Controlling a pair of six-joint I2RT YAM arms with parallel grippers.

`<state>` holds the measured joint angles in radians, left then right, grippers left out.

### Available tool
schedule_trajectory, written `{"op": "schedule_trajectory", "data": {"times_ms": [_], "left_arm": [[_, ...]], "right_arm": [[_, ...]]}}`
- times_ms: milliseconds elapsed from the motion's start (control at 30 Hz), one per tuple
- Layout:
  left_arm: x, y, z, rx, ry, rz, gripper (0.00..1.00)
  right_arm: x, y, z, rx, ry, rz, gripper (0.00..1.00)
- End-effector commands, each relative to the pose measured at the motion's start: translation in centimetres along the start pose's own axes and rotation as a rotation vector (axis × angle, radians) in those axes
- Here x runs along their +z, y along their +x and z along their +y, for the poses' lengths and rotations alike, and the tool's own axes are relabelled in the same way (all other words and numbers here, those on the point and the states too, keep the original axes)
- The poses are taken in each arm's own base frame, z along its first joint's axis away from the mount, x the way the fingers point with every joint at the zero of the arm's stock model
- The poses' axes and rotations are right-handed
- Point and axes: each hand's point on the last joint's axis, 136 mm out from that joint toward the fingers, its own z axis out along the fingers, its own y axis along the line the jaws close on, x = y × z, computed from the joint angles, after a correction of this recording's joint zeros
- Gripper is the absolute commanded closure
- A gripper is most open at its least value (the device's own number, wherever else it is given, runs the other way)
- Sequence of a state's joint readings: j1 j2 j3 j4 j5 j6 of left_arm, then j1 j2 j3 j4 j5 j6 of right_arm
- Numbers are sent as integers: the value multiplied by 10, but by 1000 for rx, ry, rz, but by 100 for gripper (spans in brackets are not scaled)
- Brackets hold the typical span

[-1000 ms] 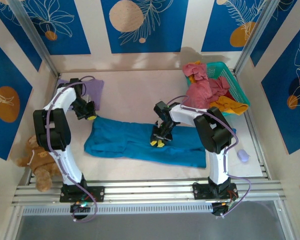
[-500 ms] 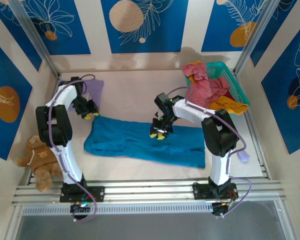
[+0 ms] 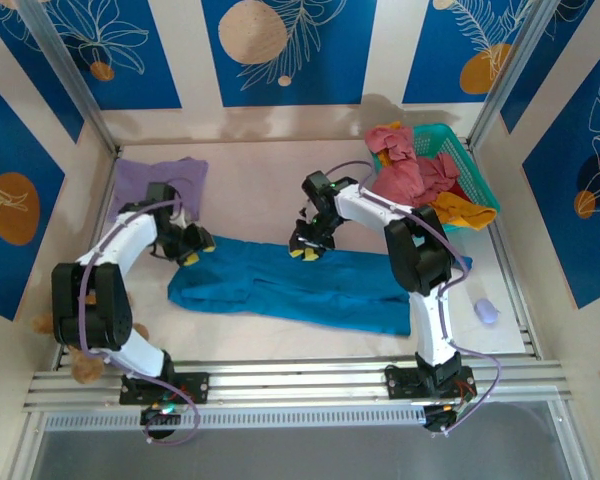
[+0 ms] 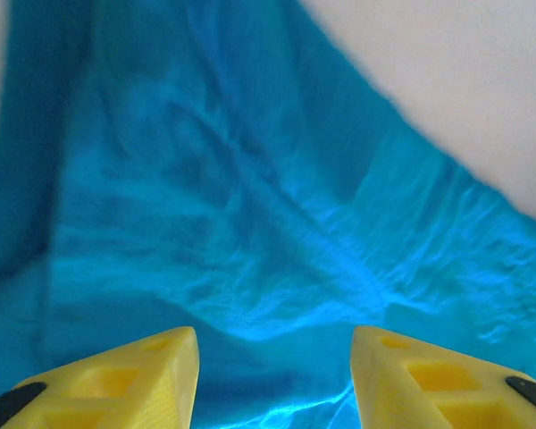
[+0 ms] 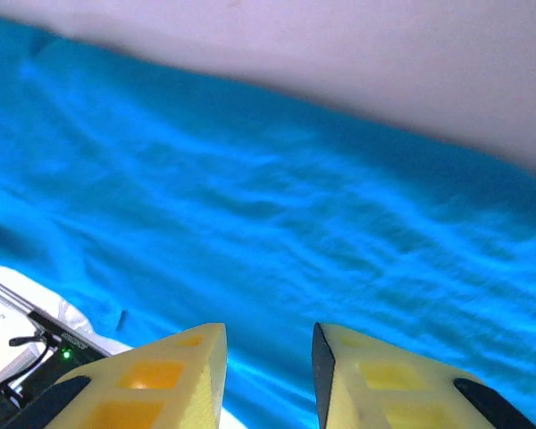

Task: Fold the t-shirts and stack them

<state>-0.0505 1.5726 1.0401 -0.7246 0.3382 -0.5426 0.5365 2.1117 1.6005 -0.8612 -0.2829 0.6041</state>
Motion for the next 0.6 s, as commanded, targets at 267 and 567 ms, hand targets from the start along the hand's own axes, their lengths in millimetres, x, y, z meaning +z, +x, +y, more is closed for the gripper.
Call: {"op": "schedule_trajectory", "data": {"times_ms": [267, 567], "left_arm": [[63, -1, -3, -50, -18, 68, 46], [95, -51, -57, 69, -31, 83, 44]], "right_arm": [[0, 7, -55, 128, 4, 28, 67], [-32, 17, -84, 153, 40, -16, 67]]}}
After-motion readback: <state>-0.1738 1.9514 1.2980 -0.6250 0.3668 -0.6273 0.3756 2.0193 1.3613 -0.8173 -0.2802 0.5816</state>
